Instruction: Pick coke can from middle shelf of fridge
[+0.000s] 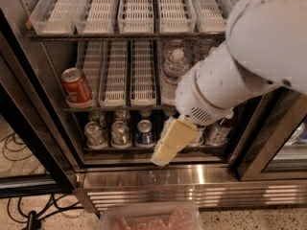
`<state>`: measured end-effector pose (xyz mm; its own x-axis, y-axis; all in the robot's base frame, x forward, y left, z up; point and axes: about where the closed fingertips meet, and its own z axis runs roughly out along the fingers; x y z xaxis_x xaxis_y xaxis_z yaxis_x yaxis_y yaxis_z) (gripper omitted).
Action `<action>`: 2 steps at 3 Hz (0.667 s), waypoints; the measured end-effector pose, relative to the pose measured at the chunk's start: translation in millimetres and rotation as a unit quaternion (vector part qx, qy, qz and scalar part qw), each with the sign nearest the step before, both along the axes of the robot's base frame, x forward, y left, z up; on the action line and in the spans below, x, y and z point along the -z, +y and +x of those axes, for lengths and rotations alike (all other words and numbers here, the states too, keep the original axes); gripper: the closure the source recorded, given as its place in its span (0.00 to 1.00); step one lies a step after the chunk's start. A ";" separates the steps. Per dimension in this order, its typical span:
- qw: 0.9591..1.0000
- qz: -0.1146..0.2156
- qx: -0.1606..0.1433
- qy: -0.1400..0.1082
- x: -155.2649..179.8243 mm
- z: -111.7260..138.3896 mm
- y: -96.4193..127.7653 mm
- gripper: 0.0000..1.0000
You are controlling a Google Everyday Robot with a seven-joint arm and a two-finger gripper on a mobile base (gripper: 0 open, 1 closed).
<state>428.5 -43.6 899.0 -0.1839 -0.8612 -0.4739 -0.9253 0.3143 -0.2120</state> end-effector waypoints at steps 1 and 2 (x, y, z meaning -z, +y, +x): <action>0.998 0.060 0.002 -0.019 10.3 1.4 47.8 0.00; 0.992 0.124 0.004 -0.039 11.8 10.4 93.2 0.00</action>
Offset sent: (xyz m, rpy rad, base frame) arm 0.0253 0.1440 -0.0102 0.4147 -0.1367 -0.0235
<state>438.9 49.6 887.2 -0.1447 -0.7152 -0.6838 -0.9062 0.3732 -0.1986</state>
